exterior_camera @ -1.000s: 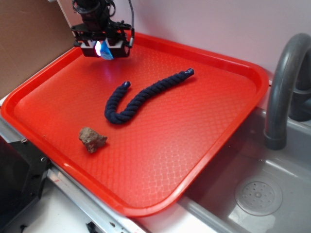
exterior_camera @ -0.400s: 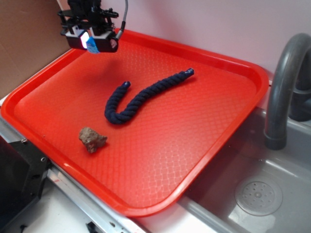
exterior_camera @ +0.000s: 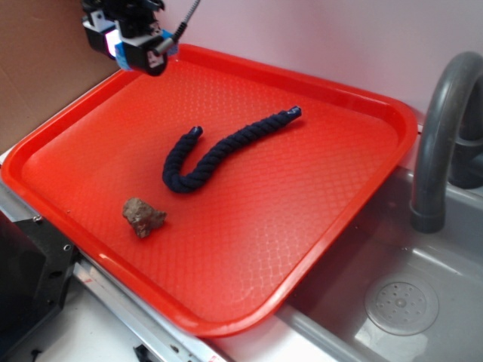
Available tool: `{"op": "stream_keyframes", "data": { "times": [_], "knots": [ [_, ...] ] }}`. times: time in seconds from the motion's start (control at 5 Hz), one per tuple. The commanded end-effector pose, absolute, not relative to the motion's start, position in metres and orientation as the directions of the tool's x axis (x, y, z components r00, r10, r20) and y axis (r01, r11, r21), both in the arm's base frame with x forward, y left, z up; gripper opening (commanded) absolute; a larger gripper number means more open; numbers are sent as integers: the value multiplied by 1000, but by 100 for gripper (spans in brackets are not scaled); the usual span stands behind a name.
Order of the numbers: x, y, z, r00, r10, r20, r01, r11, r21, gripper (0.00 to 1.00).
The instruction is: Grab the blue sponge.
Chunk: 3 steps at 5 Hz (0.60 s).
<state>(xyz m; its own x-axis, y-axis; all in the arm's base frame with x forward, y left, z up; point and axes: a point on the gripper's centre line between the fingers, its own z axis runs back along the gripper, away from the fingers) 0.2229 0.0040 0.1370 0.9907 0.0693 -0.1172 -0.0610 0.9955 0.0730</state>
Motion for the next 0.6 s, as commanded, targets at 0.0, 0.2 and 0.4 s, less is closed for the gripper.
{"op": "stream_keyframes", "data": {
  "times": [0.0, 0.2, 0.4],
  "knots": [
    [207, -5, 222, 998, -12, 60, 11, 1000, 17, 0],
    [202, -4, 234, 998, 7, 64, -8, 1000, 12, 0],
    [210, 1, 221, 1000, -16, -5, 16, 999, 37, 0]
  ]
}}
